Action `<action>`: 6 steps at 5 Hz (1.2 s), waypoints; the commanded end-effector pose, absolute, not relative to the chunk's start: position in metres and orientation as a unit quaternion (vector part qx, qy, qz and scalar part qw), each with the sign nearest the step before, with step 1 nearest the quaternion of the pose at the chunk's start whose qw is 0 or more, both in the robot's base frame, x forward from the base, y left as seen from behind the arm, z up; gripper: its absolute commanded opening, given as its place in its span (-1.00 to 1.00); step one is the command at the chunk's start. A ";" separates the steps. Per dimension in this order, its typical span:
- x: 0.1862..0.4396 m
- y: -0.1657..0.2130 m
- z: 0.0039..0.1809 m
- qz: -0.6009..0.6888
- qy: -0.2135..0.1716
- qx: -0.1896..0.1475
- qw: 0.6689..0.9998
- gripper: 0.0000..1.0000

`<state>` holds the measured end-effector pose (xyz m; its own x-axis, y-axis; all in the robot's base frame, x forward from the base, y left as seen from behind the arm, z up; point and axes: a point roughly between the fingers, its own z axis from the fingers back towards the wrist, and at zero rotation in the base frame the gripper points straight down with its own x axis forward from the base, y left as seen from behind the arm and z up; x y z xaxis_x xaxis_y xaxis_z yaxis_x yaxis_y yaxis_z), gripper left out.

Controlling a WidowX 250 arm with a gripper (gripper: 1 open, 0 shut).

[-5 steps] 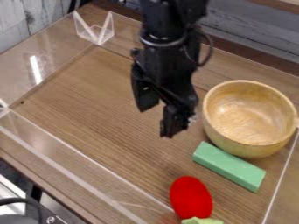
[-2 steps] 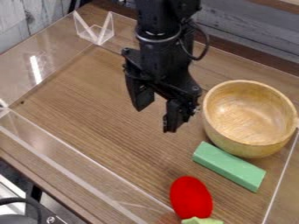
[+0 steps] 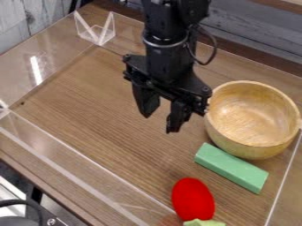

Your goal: Move the red object to the right side of the table

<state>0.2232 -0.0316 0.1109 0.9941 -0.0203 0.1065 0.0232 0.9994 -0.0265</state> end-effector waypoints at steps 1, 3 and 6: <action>0.231 -0.028 0.113 0.022 -0.069 -0.012 0.997 1.00; 0.237 -0.025 0.102 0.085 -0.064 -0.008 0.994 1.00; 0.234 -0.017 0.107 0.100 -0.062 -0.011 0.993 1.00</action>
<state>0.2293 -0.0199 0.0960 0.9795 0.1879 0.0724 -0.1865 0.9821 -0.0256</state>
